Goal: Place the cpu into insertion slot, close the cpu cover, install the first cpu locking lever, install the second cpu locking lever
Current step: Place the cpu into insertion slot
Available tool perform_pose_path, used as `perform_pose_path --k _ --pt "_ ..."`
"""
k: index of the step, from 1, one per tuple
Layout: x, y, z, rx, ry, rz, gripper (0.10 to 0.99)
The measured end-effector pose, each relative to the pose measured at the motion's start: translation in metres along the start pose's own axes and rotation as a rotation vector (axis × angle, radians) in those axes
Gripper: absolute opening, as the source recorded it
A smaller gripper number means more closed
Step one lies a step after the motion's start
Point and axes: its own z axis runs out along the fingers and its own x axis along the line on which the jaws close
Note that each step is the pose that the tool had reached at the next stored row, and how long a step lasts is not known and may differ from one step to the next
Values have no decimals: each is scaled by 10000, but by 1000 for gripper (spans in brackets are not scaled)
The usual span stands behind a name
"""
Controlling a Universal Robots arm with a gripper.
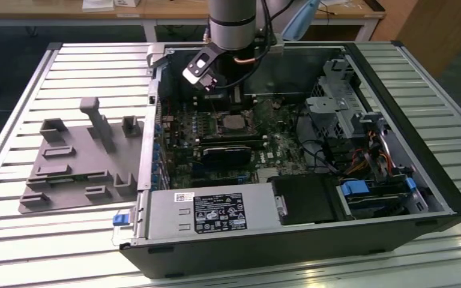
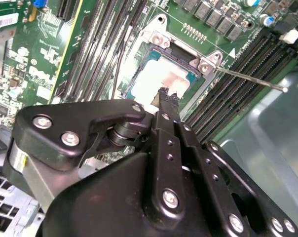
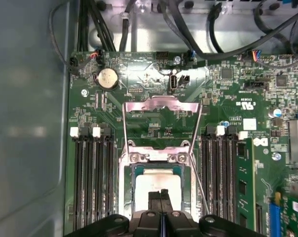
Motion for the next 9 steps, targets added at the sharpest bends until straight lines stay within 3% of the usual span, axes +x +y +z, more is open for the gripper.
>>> perform_pose_path --k 9 --pt "0 22 -251 -1 0 0 102"
